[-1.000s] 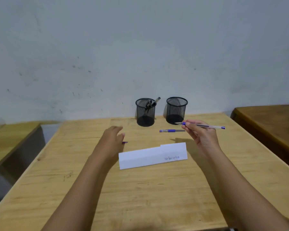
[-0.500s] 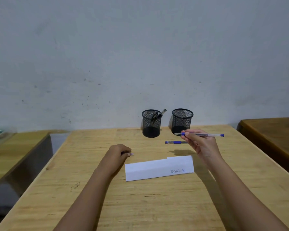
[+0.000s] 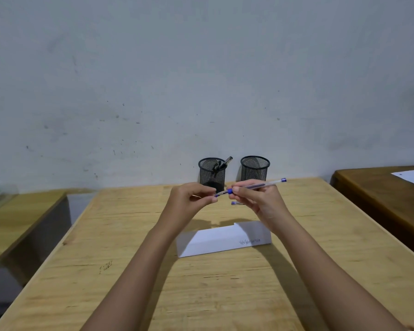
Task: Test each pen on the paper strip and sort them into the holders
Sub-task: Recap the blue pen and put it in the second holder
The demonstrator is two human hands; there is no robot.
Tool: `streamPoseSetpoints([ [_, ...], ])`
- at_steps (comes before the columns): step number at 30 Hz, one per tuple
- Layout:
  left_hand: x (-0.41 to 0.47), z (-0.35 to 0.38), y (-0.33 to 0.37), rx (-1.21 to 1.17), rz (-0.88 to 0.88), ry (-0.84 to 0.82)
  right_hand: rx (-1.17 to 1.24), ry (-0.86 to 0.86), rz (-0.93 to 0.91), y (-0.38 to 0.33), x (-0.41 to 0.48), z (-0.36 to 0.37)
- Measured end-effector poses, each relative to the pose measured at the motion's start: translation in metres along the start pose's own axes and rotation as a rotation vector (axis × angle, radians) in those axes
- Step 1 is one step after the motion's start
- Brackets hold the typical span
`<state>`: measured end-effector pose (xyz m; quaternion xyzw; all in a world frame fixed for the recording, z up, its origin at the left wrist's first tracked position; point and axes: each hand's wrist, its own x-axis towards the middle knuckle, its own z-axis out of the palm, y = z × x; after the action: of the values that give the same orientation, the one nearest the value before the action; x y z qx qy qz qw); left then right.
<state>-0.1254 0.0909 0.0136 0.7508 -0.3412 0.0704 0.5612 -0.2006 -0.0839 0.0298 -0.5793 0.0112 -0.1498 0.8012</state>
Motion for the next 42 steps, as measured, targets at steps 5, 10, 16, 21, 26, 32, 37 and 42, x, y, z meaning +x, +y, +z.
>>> streamPoseSetpoints([
  [5, -0.003, 0.003, 0.006, -0.082, -0.020, -0.002, 0.004, 0.019, -0.002, -0.002, -0.005, -0.003],
  [10, -0.006, 0.007, 0.012, -0.121, -0.024, -0.023, 0.009, 0.023, 0.005, -0.005, -0.009, -0.006],
  [16, -0.007, 0.015, 0.021, -0.280, -0.104, 0.053, -0.026, 0.003, 0.028, -0.005, -0.013, -0.009],
  [21, -0.007, 0.022, 0.026, -0.561, -0.237, 0.100, -0.020, 0.056, 0.034, -0.004, -0.017, -0.013],
  [26, -0.009, 0.023, 0.027, -0.712, -0.298, 0.073, -0.028, 0.082, 0.035, -0.006, -0.017, -0.016],
  [32, -0.003, 0.030, 0.029, -0.697, -0.283, 0.107, -0.091, 0.098, -0.060, -0.013, -0.018, -0.010],
  [37, 0.007, 0.053, 0.045, -0.731, -0.283, 0.030, -0.177, 0.118, -0.152, -0.033, -0.023, -0.032],
  [42, 0.013, 0.046, 0.046, -0.677, -0.237, 0.048, -0.140, 0.074, -0.136, -0.031, -0.020, -0.027],
])
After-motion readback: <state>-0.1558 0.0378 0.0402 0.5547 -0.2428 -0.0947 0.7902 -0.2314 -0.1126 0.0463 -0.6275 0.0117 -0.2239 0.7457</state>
